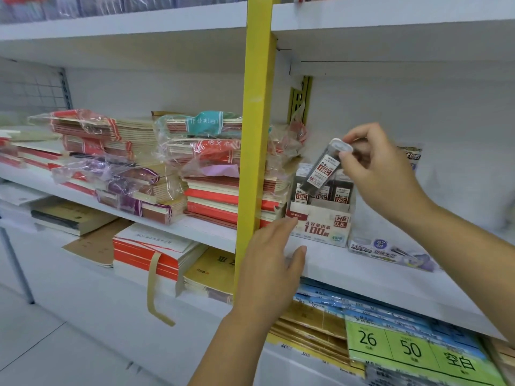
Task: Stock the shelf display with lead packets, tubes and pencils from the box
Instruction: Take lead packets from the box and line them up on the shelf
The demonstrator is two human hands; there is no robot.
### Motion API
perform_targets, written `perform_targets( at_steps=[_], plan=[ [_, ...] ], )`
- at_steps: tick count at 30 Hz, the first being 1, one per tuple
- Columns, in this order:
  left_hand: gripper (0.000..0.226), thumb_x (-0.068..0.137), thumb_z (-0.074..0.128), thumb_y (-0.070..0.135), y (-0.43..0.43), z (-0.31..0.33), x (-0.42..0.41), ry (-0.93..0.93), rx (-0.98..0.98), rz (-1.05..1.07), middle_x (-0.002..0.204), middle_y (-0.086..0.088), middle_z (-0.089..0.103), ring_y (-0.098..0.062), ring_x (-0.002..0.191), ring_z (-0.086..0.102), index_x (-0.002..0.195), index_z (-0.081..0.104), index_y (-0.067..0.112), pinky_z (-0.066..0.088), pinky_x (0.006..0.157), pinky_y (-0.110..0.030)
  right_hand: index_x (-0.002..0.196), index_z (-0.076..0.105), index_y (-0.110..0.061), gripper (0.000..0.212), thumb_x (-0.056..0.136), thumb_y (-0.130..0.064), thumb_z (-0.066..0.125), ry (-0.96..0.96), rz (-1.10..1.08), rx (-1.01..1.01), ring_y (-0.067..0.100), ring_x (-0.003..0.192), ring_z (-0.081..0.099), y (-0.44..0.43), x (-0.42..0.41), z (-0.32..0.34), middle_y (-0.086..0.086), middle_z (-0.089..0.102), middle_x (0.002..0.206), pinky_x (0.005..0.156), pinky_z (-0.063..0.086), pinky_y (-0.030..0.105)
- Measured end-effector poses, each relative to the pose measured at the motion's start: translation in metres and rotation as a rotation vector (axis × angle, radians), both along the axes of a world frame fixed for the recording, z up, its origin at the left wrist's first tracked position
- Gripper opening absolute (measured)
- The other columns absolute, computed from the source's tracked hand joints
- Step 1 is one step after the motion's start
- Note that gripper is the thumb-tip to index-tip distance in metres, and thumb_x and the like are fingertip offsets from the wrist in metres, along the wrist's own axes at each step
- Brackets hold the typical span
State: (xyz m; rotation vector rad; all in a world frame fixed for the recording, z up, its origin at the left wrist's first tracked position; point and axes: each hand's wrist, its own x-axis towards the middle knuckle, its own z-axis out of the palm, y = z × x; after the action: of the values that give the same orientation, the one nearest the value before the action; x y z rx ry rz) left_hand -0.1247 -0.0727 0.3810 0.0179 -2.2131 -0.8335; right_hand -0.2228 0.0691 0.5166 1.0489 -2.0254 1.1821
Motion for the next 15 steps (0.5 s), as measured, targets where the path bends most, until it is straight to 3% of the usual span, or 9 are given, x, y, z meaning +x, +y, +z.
perform_targets(
  at_steps=[5,9,12,15],
  plan=[
    [0.061,0.099,0.054,0.038,0.002,-0.005,-0.013,-0.019,-0.132,-0.028,0.162,0.017,0.022,-0.002,0.146,0.016,0.154,0.029,0.032,0.013,0.116,-0.018,0.102,0.044,-0.034,0.017,0.097,-0.021,0.053,0.077,-0.099,0.24,0.002,0.075,0.062,-0.017,-0.022,-0.009,-0.003,0.069,0.09,0.063,0.049,0.02],
    [0.063,0.1,0.05,0.042,0.0,-0.011,-0.02,-0.049,-0.152,-0.048,0.165,0.018,0.008,-0.004,0.151,0.006,0.156,0.022,0.033,0.01,0.121,-0.025,0.102,0.049,-0.037,0.019,0.095,-0.02,0.057,-0.027,-0.113,0.3,-0.003,0.077,0.06,-0.025,-0.036,-0.013,-0.017,0.064,0.088,0.06,0.044,0.015],
    [0.062,0.1,0.049,0.044,-0.001,-0.014,-0.023,-0.048,-0.16,-0.044,0.164,0.018,0.008,-0.004,0.151,0.006,0.156,0.023,0.033,0.008,0.119,-0.024,0.103,0.058,-0.031,0.017,0.092,-0.018,0.062,-0.019,-0.14,0.324,0.0,0.082,0.056,-0.03,-0.045,-0.013,-0.014,0.059,0.093,0.069,0.044,0.015],
    [0.059,0.099,0.05,0.043,-0.001,-0.015,-0.024,-0.036,-0.151,-0.039,0.164,0.017,0.014,-0.004,0.151,0.008,0.154,0.029,0.033,0.006,0.116,-0.021,0.106,0.067,-0.022,0.018,0.089,-0.023,0.067,0.125,-0.275,0.442,0.014,0.1,0.047,-0.034,-0.049,-0.015,-0.004,0.048,0.101,0.081,0.034,0.023]
  ],
)
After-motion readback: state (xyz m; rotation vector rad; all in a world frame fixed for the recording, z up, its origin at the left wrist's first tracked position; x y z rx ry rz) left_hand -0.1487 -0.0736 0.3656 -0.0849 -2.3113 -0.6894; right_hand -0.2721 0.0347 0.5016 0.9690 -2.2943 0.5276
